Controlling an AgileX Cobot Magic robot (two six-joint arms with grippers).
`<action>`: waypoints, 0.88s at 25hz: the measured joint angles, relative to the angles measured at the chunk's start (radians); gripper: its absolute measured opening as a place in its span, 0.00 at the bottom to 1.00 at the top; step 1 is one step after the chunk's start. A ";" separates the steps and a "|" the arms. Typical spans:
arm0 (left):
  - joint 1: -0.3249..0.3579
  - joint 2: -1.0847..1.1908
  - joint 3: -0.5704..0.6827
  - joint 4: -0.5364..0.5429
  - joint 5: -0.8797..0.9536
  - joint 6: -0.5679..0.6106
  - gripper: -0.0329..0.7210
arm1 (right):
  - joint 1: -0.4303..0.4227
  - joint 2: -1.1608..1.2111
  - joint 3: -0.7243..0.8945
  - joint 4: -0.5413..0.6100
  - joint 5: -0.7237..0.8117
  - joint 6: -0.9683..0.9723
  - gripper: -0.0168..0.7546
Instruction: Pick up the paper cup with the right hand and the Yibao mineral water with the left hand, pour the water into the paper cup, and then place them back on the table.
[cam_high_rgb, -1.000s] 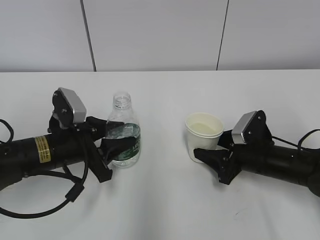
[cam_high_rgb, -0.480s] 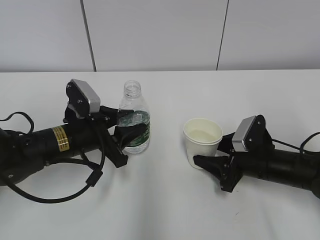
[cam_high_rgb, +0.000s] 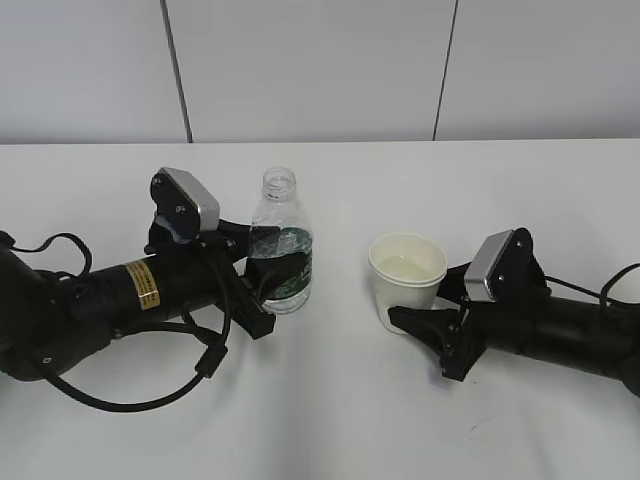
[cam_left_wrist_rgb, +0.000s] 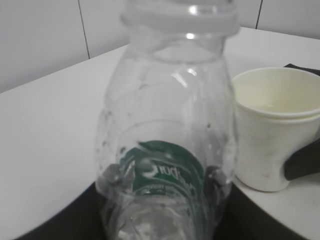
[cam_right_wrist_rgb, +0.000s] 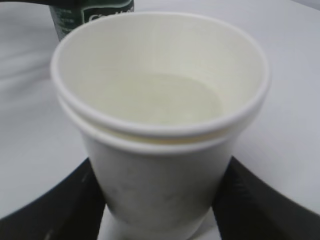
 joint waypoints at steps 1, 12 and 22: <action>-0.001 0.000 0.000 -0.003 0.000 0.000 0.48 | 0.000 0.000 0.000 0.009 0.000 -0.002 0.63; -0.001 0.000 -0.001 -0.008 -0.010 0.000 0.72 | 0.000 0.000 0.000 0.028 0.000 -0.022 0.63; -0.001 0.000 0.015 -0.015 -0.016 0.000 0.80 | 0.000 0.000 0.000 0.059 0.000 -0.024 0.63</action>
